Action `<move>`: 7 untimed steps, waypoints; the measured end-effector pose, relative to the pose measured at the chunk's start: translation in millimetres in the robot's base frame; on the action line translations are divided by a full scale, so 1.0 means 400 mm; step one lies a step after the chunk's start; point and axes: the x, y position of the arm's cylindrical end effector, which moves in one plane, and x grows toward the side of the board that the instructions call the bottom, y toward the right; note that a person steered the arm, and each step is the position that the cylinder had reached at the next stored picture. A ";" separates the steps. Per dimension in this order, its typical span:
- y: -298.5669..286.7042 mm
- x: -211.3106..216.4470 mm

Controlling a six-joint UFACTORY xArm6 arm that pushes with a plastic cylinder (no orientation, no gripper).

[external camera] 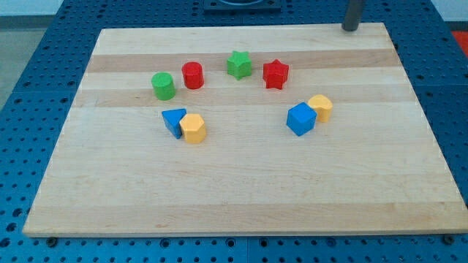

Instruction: Move your arm parallel to the right of the red star

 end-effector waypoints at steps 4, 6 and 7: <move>-0.054 0.033; 0.002 0.348; 0.014 0.467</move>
